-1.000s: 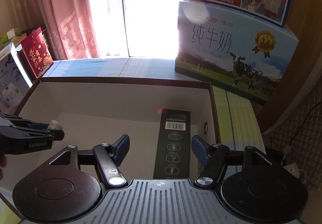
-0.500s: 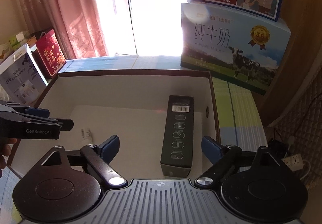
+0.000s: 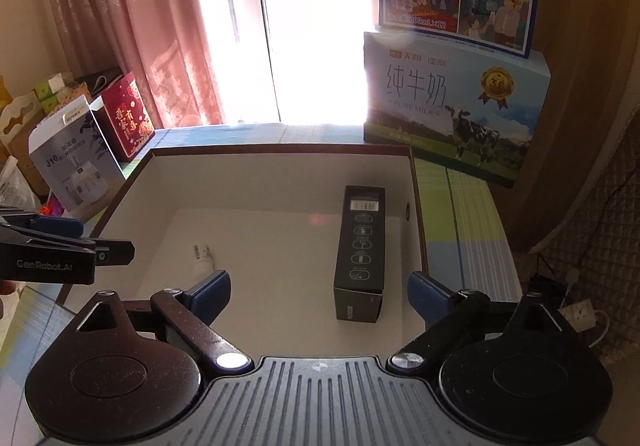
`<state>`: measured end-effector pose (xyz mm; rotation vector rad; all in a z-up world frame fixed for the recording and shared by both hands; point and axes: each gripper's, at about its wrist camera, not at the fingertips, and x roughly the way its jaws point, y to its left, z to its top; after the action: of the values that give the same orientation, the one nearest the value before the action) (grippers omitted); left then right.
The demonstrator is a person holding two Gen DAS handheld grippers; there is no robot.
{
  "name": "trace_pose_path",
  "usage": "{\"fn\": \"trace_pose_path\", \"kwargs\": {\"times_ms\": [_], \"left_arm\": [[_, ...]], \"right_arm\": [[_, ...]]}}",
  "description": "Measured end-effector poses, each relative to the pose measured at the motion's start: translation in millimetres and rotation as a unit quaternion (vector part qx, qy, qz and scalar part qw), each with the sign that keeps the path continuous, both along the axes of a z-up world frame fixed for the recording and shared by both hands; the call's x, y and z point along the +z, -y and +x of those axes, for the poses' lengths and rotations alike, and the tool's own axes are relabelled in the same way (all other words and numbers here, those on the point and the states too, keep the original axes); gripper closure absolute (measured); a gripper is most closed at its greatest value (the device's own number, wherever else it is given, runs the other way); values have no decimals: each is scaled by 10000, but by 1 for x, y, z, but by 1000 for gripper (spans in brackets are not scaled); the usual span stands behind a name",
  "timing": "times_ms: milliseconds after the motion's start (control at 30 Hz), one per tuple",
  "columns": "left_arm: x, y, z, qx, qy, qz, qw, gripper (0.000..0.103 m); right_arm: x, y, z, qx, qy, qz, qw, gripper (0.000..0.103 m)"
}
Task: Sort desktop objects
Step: 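Open both grippers to drop the black box and white bottle inside, then withdraw both grippers back toward the remaining items on the table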
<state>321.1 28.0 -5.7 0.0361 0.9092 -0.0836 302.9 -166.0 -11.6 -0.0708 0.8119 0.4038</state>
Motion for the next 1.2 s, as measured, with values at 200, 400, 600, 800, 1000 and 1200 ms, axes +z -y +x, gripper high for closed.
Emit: {"fn": "trace_pose_path", "kwargs": {"times_ms": [200,400,600,800,1000,1200], "left_arm": [[11,4,-25,15,64,-21,10000,26],[20,3,-50,-8,174,-148,9997,26],[27,0,-81,41,292,-237,9993,26],[32,-7,-113,201,435,-228,9986,23],[33,-17,-143,390,442,-274,9979,21],[23,-18,-167,392,286,-275,9984,21]], "right_arm": [[11,3,-23,47,164,18,9999,10],[21,9,-44,58,258,119,9996,9],[28,17,-66,73,323,249,9991,8],[29,29,-91,92,321,363,9988,7],[22,39,-118,138,234,380,9989,7],[11,42,-143,268,54,343,9990,7]]}}
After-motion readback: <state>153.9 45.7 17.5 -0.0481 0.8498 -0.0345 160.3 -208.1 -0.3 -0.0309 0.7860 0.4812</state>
